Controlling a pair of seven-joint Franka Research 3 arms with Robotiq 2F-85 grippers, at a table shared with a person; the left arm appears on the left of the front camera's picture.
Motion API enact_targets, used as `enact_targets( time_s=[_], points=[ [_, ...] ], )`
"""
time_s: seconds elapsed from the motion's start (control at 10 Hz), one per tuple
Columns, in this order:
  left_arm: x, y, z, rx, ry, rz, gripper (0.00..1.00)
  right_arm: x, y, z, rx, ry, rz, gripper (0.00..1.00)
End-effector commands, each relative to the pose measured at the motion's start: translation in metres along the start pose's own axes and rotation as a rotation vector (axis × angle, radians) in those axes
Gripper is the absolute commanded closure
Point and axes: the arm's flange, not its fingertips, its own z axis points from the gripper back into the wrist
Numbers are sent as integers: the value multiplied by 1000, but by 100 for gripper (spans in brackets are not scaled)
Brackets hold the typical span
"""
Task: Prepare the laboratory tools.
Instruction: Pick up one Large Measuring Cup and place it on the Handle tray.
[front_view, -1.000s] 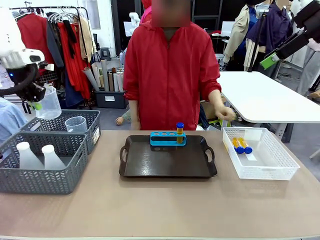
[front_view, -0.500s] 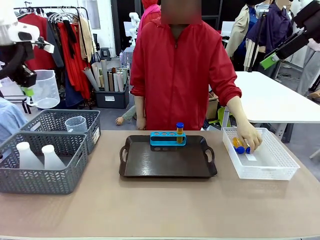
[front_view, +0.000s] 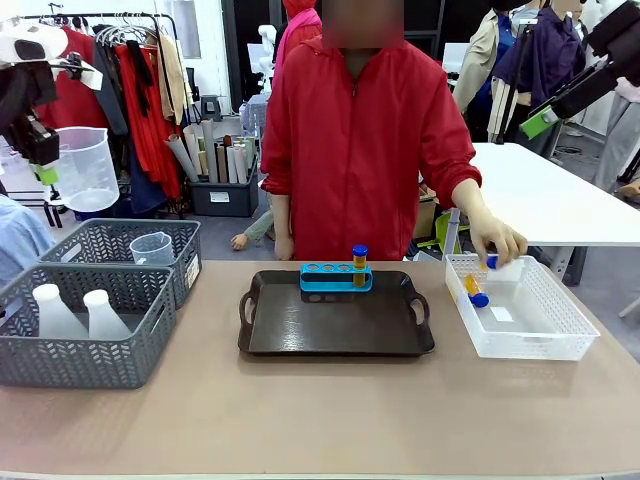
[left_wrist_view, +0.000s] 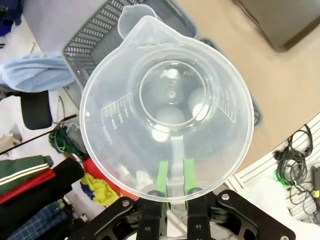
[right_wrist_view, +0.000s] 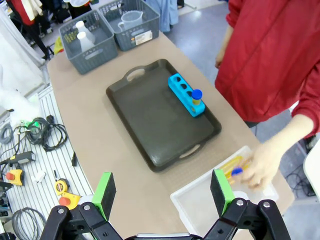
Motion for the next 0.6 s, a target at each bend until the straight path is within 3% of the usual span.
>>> enact_targets(
  time_s=[0.0, 0.3, 0.5],
  points=[
    [5, 7, -5, 3, 3, 12, 100, 1, 1, 1, 4, -5, -1, 0],
    [5, 4, -9, -6, 10, 1, 100, 1, 1, 1, 4, -5, -1, 0],
    [11, -29, 9, -28, 47, -160, 100, 1, 1, 1, 4, -5, -1, 0]
  ],
)
